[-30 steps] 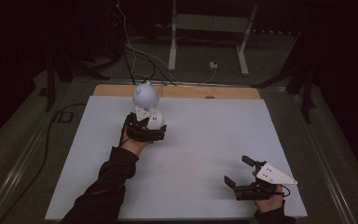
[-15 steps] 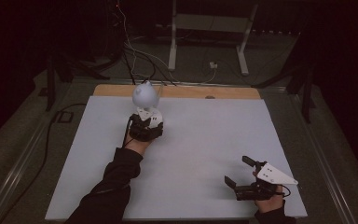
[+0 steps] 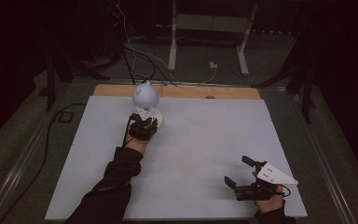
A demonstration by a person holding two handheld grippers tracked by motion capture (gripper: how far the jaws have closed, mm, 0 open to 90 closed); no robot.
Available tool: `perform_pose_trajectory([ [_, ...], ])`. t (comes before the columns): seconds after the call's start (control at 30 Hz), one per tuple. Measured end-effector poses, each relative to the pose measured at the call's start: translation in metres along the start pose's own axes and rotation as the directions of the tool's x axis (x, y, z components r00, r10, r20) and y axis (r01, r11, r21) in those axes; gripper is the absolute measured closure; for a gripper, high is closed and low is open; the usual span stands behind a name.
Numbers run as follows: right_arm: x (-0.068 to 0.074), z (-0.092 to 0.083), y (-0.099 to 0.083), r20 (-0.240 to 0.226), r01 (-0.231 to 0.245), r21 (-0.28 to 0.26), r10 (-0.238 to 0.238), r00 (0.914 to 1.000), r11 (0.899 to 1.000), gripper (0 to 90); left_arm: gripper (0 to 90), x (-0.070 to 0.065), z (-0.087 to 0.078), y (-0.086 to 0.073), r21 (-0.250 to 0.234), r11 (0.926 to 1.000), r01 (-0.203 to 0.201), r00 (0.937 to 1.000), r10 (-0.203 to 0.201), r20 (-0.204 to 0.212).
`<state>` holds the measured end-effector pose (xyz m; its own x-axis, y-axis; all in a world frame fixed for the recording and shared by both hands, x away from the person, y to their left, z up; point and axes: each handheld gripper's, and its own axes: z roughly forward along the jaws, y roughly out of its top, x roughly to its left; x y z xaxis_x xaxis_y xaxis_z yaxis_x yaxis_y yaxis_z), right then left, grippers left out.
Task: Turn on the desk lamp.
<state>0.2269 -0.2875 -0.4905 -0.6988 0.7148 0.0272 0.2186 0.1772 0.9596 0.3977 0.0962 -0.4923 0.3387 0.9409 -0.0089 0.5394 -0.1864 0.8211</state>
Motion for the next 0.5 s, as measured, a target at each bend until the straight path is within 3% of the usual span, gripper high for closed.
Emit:
perform_pose_trajectory([
  [0.1,0.0,0.0,0.0,-0.003,-0.001,0.001,0.001,1.0,1.0,0.0,79.9,0.002,0.003,-0.001,0.0,1.0,-0.009,0.9999,0.009,-0.01],
  [0.23,0.0,0.0,0.0,0.0,-0.001,0.001,0.001,1.0,1.0,0.0,88.7,0.007,0.008,-0.003,0.016,0.9999,-0.006,0.9999,0.006,0.013],
  [0.5,0.0,-0.001,0.0,0.0,0.002,0.002,-0.002,1.0,1.0,0.0,90.0,0.011,0.016,-0.006,0.023,0.9995,-0.021,0.9996,0.02,0.02],
])
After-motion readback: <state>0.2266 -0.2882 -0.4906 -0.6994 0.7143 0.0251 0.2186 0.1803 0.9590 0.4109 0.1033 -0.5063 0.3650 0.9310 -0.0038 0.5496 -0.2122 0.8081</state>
